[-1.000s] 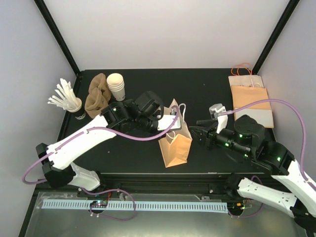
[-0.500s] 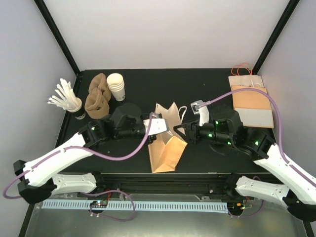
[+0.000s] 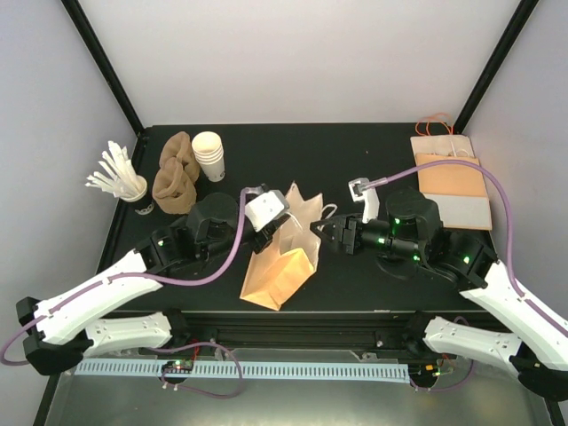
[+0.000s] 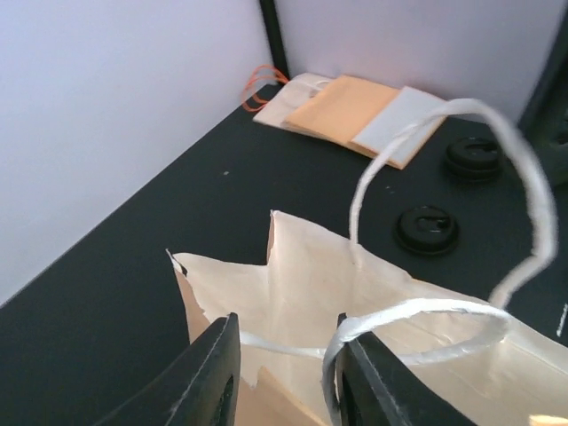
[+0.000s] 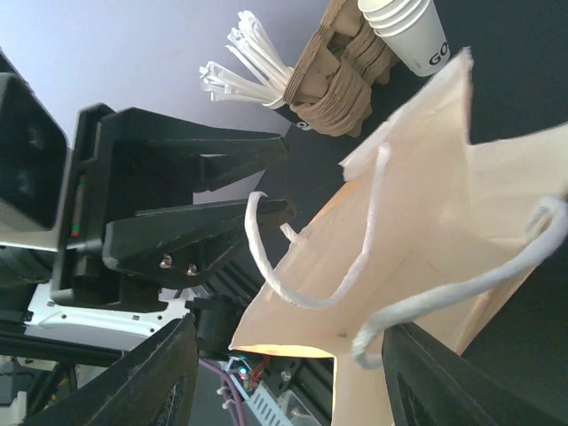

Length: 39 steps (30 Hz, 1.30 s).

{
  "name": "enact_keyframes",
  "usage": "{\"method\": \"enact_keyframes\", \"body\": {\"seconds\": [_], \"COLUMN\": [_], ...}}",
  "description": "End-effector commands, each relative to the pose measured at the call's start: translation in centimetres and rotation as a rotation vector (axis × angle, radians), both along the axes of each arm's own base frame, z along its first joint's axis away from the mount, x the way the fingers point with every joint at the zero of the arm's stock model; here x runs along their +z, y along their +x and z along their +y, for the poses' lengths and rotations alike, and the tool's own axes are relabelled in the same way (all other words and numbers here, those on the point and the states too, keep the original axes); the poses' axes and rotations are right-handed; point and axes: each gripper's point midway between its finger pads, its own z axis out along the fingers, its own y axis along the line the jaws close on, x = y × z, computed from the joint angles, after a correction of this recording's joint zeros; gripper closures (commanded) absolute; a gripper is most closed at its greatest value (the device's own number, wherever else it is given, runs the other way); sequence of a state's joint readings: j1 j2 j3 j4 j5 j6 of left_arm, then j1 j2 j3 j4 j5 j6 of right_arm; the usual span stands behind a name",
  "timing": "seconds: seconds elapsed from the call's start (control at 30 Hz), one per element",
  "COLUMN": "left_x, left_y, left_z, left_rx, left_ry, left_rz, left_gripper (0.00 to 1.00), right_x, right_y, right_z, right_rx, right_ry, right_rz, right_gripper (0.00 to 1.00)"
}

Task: Pack the takeout coffee

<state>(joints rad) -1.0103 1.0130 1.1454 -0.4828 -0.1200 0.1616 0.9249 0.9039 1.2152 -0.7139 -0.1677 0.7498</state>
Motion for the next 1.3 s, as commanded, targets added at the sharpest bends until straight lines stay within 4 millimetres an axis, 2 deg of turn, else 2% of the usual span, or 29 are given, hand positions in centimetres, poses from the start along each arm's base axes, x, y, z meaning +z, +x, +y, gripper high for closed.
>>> {"method": "enact_keyframes", "body": {"seconds": [0.0, 0.13, 0.27, 0.47, 0.7, 0.9, 0.97, 1.03, 1.1, 1.2, 1.27], "left_x": [1.6, 1.2, 0.6, 1.3, 0.2, -0.2, -0.4, -0.4, -0.6, -0.7, -0.5], "left_y": [1.3, 1.7, 2.1, 2.1, 1.7, 1.4, 1.4, 1.3, 1.5, 2.1, 2.6], "left_z": [2.4, 4.0, 5.2, 6.8, 7.2, 7.7, 7.8, 8.1, 8.7, 10.1, 11.1], "left_rx": [0.201, 0.305, 0.383, 0.433, 0.431, 0.431, 0.436, 0.446, 0.472, 0.552, 0.602], "left_ry": [-0.194, -0.286, -0.308, -0.306, -0.304, -0.298, -0.293, -0.294, -0.291, -0.297, -0.304], "left_rz": [0.056, 0.122, 0.161, 0.151, 0.169, 0.171, 0.171, 0.169, 0.163, 0.155, 0.142], "left_gripper": [0.65, 0.59, 0.58, 0.58, 0.60, 0.60, 0.60, 0.60, 0.60, 0.59, 0.58], "right_x": [0.6, 1.9, 2.8, 1.4, 1.6, 1.1, 1.0, 1.3, 1.7, 2.3, 2.3], "right_y": [0.4, 0.5, 1.0, 2.1, 3.5, 5.7, 6.0, 6.1, 6.1, 5.9, 5.9], "right_z": [0.3, 0.3, 0.4, 1.6, 3.0, 3.0, 3.0, 3.3, 3.5, 3.2, 2.7], "right_rx": [-0.029, -0.036, -0.046, -0.064, -0.106, -0.238, -0.263, -0.265, -0.259, -0.261, -0.274], "right_ry": [0.056, 0.098, 0.104, 0.041, 0.117, 0.126, 0.145, 0.181, 0.223, 0.266, 0.268], "right_rz": [0.034, 0.005, -0.021, 0.035, 0.064, 0.126, 0.145, 0.153, 0.153, 0.146, 0.139], "right_gripper": [0.40, 0.37, 0.36, 0.34, 0.34, 0.36, 0.42, 0.53, 0.74, 0.96, 0.99]}}
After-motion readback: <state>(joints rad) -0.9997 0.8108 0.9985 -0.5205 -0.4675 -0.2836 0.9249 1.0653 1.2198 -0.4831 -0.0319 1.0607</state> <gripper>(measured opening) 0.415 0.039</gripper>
